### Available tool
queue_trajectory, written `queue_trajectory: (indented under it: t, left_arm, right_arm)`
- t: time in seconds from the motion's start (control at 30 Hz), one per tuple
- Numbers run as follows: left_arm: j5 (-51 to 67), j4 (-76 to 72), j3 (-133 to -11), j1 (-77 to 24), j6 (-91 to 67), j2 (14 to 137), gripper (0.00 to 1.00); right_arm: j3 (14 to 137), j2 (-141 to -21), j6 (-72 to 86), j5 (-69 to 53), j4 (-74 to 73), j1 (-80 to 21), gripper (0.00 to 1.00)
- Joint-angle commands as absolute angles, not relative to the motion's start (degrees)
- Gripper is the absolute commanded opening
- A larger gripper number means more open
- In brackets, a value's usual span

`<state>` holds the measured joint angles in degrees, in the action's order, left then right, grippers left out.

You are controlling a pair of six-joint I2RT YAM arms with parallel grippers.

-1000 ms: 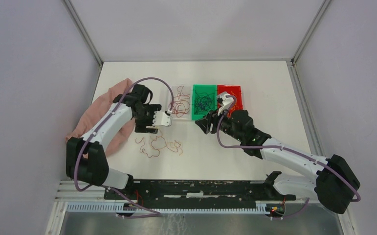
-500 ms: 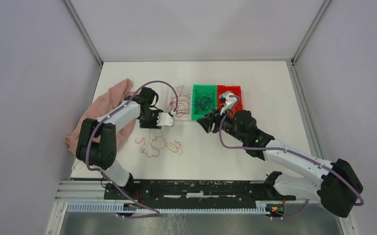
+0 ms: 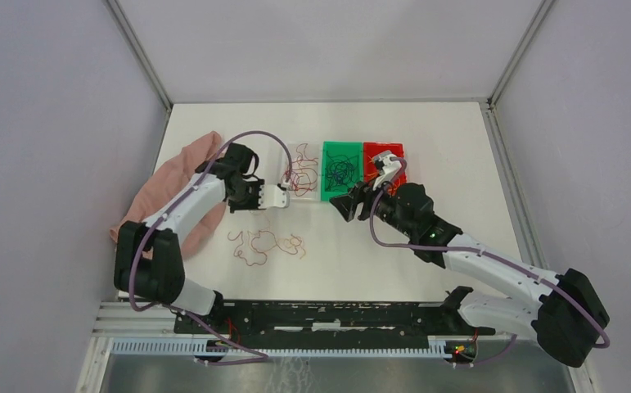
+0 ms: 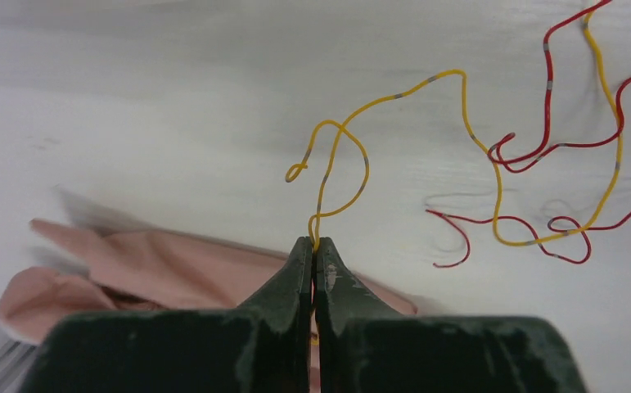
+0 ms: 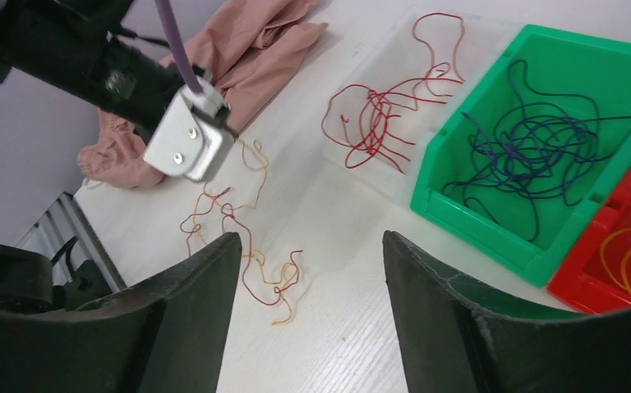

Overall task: Untangle the cables
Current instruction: Untie the cable.

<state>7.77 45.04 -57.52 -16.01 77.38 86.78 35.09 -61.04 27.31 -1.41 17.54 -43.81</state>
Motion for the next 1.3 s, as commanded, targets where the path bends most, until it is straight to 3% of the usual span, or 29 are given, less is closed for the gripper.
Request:
queue_trajectory:
  t: [0.0, 0.3, 0.8, 1.03, 1.27]
  left_arm:
    - [13.8, 53.2, -68.6, -16.2, 70.5, 79.0, 0.03]
    - [28.6, 65.2, -83.5, -16.9, 62.3, 72.1, 0.03]
    - [34.6, 63.8, -92.3, -22.3, 49.3, 67.3, 0.03]
    - [35.3, 60.9, -95.0, -22.6, 45.9, 65.9, 0.03]
    - [34.1, 55.6, -100.5, -22.6, 42.4, 65.9, 0.03]
  right_arm:
    - [36.9, -63.3, 28.1, -7.3, 23.7, -43.6, 0.73]
    - [42.7, -73.2, 30.6, -18.3, 35.1, -43.8, 0.8]
    - [54.3, -87.4, 34.0, -24.6, 47.0, -49.7, 0.83]
    - [55.3, -92.6, 39.2, -25.3, 53.0, -52.2, 0.66]
    - [53.0, -97.0, 40.4, -22.5, 55.6, -52.4, 0.62]
